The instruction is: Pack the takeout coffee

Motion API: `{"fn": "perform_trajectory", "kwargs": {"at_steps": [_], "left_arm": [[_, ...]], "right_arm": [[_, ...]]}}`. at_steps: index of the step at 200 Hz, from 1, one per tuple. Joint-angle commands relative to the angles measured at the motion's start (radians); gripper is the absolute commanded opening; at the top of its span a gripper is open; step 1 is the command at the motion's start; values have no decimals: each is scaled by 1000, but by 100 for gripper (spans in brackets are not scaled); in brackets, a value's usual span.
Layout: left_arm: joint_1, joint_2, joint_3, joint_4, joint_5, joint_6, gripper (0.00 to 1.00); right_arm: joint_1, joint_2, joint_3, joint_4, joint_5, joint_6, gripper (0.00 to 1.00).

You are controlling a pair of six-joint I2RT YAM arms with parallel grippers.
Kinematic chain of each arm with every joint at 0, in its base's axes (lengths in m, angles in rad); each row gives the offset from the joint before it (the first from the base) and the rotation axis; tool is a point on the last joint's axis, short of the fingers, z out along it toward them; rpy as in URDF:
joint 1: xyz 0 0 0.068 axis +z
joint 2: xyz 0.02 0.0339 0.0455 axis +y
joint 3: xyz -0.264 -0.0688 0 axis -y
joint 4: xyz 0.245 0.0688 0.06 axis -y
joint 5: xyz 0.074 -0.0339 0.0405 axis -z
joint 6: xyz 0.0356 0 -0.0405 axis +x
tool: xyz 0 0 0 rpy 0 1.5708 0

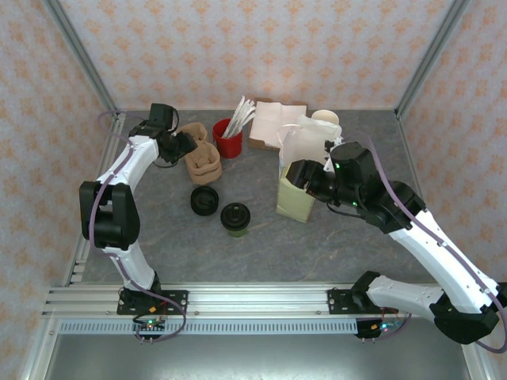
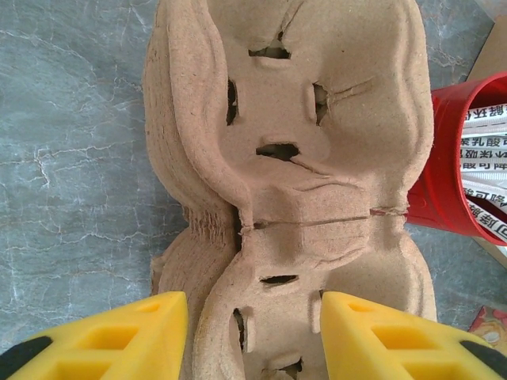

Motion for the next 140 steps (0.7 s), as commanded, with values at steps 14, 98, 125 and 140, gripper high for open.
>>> {"fn": "perform_trajectory", "kwargs": {"at_steps": [14, 98, 125, 140], "left_arm": [[-11, -13, -24, 14, 14, 5, 46], [-41, -28, -38, 38, 41, -21, 35], [-46, -37, -38, 35, 30, -24, 29], [-47, -46, -39, 33, 26, -25, 26]], "right_arm": [[-6, -21, -17, 0, -2, 0, 55], [-6, -40, -41, 11, -1, 13, 55], [-6, -50, -51, 11, 1, 17, 55], [-6, -54, -54, 11, 1, 19, 55]]}}
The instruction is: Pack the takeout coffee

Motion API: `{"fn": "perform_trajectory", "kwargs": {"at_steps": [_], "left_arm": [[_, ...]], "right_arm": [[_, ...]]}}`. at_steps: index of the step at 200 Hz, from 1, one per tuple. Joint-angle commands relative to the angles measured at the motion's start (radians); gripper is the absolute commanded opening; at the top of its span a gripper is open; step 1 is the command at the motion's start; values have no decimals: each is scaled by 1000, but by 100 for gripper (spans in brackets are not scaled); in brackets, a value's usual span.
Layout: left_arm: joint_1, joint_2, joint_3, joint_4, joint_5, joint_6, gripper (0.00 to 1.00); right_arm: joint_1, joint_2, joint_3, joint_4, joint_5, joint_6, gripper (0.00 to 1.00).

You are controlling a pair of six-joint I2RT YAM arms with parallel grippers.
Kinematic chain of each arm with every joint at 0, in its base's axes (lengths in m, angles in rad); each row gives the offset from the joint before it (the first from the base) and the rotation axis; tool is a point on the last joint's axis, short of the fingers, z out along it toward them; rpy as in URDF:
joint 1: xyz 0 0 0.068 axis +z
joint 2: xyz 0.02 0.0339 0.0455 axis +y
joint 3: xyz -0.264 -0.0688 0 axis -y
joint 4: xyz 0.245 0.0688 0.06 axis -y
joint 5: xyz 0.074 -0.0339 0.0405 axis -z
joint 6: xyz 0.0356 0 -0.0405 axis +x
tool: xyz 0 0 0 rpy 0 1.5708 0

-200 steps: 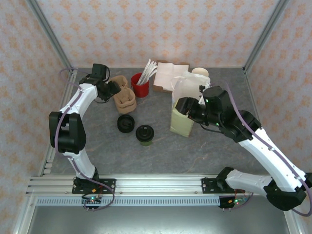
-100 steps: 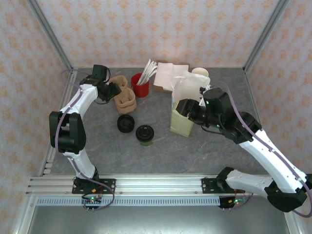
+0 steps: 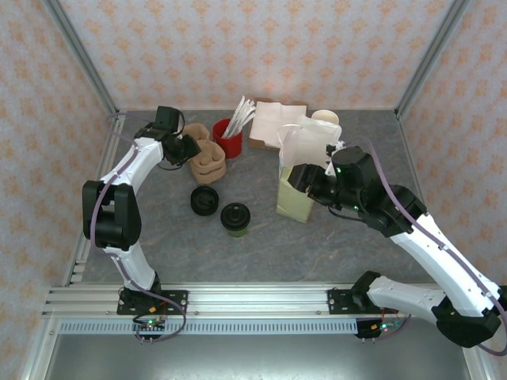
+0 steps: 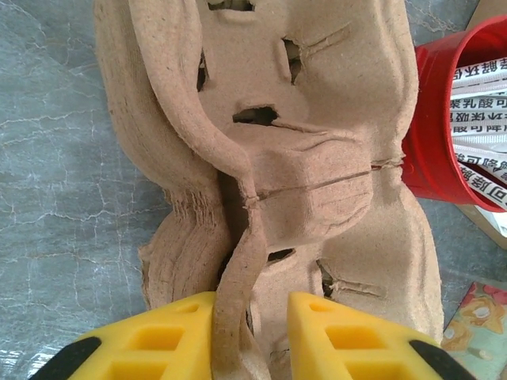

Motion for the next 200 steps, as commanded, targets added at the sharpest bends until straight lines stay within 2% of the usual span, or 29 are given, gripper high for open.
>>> {"fn": "perform_trajectory", "kwargs": {"at_steps": [1, 77, 128, 174, 200], "left_arm": [[-8, -46, -12, 15, -1, -7, 25], [-10, -110, 31, -10, 12, -19, 12], [-10, -172, 77, -51, 18, -16, 8], [-28, -292, 166, -170, 32, 27, 8], [-83, -407, 191, -227, 54, 36, 8]], "right_arm": [[-6, -21, -10, 8, 1, 10, 55], [-6, -41, -3, 9, 14, 11, 54], [-6, -46, 13, 20, 16, 12, 53], [-6, -68, 16, 78, 10, -31, 51], [-6, -89, 10, 150, -19, -79, 51]]}}
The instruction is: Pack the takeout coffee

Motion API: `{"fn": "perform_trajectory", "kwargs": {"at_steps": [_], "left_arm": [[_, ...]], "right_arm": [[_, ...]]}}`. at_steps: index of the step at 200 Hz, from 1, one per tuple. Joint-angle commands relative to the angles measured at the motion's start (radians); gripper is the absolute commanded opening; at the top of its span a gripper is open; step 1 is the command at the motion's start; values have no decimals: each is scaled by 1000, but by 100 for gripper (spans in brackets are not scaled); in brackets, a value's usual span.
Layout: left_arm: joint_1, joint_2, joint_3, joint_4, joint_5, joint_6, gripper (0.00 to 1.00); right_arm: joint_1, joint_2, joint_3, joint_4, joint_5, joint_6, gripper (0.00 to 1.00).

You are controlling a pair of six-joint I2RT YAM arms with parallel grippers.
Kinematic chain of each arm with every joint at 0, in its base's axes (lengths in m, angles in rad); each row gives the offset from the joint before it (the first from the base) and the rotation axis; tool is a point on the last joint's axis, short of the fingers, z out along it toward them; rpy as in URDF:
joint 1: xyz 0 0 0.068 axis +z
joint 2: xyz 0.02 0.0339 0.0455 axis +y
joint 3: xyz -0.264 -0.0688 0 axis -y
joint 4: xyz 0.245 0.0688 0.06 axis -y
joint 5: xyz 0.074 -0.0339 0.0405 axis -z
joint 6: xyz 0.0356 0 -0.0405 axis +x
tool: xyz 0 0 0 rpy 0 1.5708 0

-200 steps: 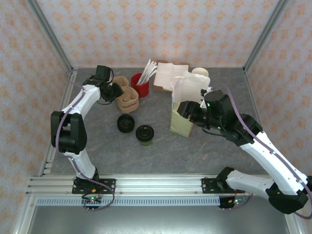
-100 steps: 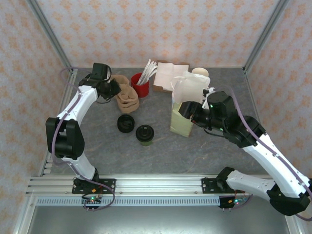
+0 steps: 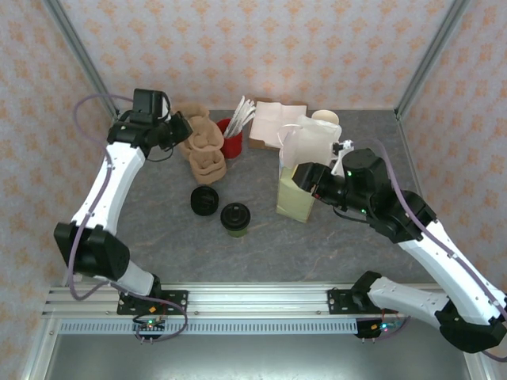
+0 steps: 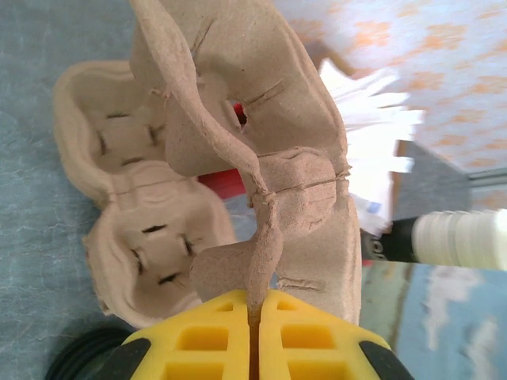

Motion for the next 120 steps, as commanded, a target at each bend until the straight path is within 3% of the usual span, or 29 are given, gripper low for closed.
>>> {"fn": "perform_trajectory", "kwargs": {"at_steps": [1, 40, 78, 120], "left_arm": [[-50, -125, 46, -90, 33, 31, 8], [-139, -268, 27, -54, 155, -7, 8], [-219, -389, -53, 102, 259, -81, 9], [-329, -436, -98, 189, 266, -88, 9]], "right_arm": [[-6, -36, 11, 104, -20, -63, 51], [-6, -46, 13, 248, -118, -140, 51], [-6, -4, 39, 341, -223, -170, 52], [5, 59, 68, 413, -342, -165, 52]]}}
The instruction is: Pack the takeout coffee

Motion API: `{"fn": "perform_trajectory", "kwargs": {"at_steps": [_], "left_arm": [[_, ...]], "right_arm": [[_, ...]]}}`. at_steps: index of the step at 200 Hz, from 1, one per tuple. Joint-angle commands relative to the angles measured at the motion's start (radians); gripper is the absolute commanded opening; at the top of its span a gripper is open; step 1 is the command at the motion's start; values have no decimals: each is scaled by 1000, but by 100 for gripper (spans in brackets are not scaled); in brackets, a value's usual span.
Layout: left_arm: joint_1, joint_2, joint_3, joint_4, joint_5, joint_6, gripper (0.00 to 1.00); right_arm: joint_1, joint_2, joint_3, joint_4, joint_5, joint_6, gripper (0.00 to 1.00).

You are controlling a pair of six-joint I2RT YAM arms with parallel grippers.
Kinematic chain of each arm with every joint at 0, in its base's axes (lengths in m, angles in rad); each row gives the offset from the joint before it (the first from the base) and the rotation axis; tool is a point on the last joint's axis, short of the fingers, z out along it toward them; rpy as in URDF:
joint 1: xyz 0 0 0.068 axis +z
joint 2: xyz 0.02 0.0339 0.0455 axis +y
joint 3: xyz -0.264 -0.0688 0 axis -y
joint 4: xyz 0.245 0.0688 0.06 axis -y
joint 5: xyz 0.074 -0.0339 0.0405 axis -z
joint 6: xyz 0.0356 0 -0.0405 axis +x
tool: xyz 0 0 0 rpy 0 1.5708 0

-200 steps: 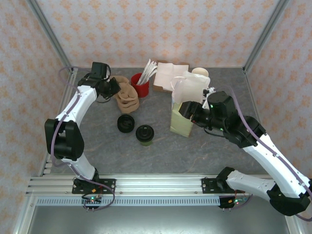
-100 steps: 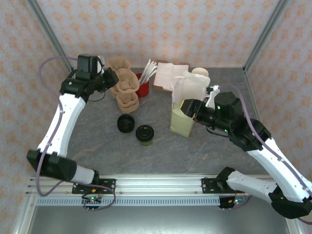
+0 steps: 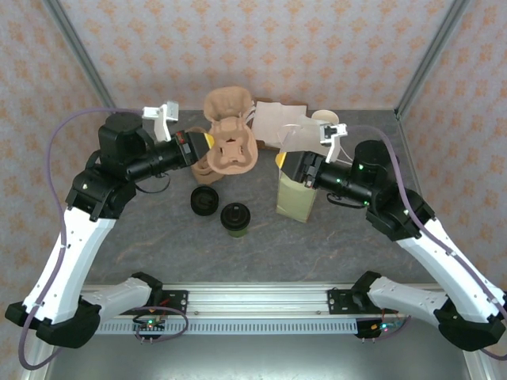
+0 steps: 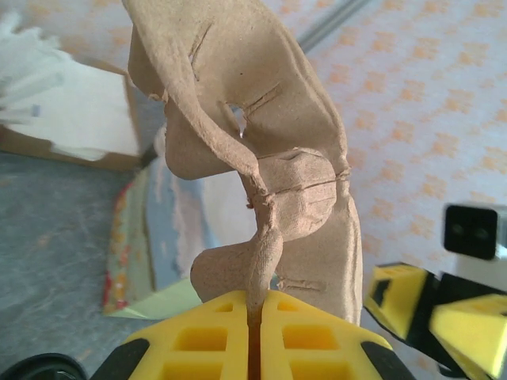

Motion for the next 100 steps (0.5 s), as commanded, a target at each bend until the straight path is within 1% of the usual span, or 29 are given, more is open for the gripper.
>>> {"fn": "perform_trajectory", "kwargs": {"at_steps": [1, 22, 48, 74, 89, 100], "left_arm": [[-51, -17, -24, 104, 42, -20, 9], [-96, -13, -34, 122, 32, -18, 9], [-123, 1, -35, 139, 29, -25, 9], [-131, 10, -29, 139, 21, -19, 9], [-133, 17, -29, 138, 22, -19, 9], [-136, 18, -33, 137, 21, -17, 9]], "right_arm": [[5, 26, 49, 92, -103, -22, 52], [25, 52, 68, 93, -131, -35, 53], [42, 61, 72, 85, -124, -50, 52], [48, 55, 69, 76, -119, -58, 48], [50, 48, 64, 69, -112, -62, 44], [50, 40, 60, 67, -111, -64, 43]]}}
